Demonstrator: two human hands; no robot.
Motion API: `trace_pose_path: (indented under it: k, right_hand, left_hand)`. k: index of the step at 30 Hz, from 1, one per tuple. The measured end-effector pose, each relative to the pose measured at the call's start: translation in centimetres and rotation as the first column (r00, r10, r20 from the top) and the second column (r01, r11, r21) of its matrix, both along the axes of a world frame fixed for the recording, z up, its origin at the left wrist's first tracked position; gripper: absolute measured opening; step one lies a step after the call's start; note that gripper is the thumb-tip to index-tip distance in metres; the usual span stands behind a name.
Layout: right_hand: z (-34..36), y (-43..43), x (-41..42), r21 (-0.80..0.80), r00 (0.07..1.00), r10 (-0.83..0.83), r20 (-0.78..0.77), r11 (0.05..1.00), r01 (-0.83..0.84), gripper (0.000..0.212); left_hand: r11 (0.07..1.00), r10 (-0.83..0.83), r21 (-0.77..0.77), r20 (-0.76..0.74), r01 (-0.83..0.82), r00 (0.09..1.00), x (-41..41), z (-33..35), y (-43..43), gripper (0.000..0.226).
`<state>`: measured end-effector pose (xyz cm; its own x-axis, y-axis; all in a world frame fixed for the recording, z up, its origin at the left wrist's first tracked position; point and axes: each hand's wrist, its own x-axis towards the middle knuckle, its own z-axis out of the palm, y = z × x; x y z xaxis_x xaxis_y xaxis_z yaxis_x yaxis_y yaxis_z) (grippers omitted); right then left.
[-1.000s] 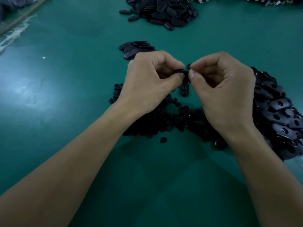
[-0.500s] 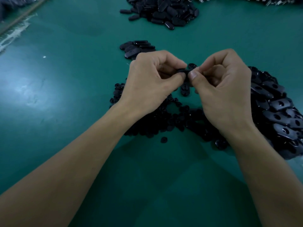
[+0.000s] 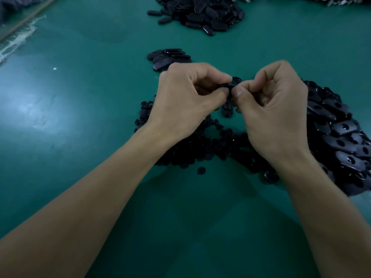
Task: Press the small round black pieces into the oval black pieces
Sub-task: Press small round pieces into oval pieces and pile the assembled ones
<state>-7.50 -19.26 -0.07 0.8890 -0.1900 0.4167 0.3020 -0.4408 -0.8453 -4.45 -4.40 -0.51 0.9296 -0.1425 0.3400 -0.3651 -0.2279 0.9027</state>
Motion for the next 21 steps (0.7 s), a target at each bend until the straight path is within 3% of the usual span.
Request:
trace_pose_path:
  k: [5, 17, 21]
  right_hand:
    - [-0.39, 0.36, -0.17, 0.009, 0.999, -0.046, 0.023, 0.999, 0.046, 0.034]
    - [0.17, 0.36, -0.52, -0.149, 0.986, -0.025, 0.166, 0.988, 0.050, 0.042]
    - [0.00, 0.35, -0.43, -0.127, 0.990, -0.043, 0.134, 0.990, 0.060, 0.039]
  left_hand:
    - [1.000, 0.000, -0.017, -0.001, 0.000, 1.000, -0.07, -0.02, -0.14, 0.022]
    - [0.999, 0.042, 0.000, 0.100, -0.043, 0.994, -0.47, 0.20, -0.49, 0.025]
    - [1.000, 0.026, -0.007, 0.059, -0.026, 0.998, -0.29, 0.10, -0.39, 0.026]
